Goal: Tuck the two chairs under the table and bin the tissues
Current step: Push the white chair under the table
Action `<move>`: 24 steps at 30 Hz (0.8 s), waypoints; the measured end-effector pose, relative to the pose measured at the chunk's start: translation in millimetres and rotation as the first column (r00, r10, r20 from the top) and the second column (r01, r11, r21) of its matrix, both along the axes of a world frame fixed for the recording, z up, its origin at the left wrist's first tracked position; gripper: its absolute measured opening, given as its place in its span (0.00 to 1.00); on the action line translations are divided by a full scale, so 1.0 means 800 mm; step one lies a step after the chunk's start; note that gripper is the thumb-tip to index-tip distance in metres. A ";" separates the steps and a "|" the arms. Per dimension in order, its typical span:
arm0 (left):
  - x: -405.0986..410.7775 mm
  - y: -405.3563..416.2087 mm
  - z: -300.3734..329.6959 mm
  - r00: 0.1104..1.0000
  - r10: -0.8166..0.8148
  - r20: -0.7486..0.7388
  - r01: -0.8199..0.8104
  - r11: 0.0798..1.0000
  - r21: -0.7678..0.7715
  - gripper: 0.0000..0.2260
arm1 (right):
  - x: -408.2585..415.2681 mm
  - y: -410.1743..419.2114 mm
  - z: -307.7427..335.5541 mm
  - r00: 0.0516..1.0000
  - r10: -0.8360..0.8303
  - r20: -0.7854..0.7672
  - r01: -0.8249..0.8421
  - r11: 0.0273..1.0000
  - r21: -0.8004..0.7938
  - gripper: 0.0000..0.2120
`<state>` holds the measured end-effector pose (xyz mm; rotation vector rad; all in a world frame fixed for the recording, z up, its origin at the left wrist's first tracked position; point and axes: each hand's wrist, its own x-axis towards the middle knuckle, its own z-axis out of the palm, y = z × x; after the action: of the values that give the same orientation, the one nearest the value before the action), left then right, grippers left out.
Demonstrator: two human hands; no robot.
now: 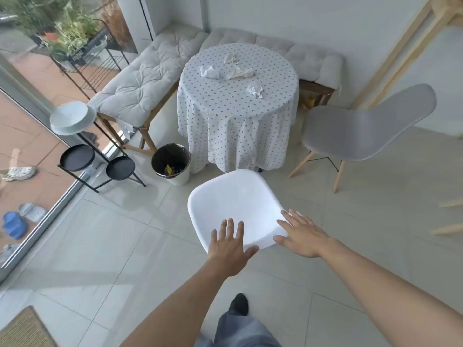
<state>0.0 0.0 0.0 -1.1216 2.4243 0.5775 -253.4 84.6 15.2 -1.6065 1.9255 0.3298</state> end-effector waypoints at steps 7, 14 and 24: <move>-0.029 0.033 -0.022 0.999 -0.046 -0.001 0.046 0.999 -0.001 0.37 | -0.005 0.011 -0.014 0.999 0.050 -0.017 -0.050 0.999 0.012 0.43; -0.044 0.042 -0.032 0.991 -0.088 -0.099 0.084 0.995 -0.045 0.24 | -0.007 0.014 -0.023 0.980 0.171 -0.103 -0.173 0.985 -0.016 0.40; -0.042 0.043 -0.025 0.984 -0.118 -0.131 0.095 0.980 -0.175 0.14 | 0.001 0.004 -0.032 0.949 0.242 -0.201 -0.271 0.954 -0.129 0.37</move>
<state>-33.7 34.7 -20.4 -1.0380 2.6792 0.4384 -252.6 87.6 -10.4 -1.9999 1.9156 0.4578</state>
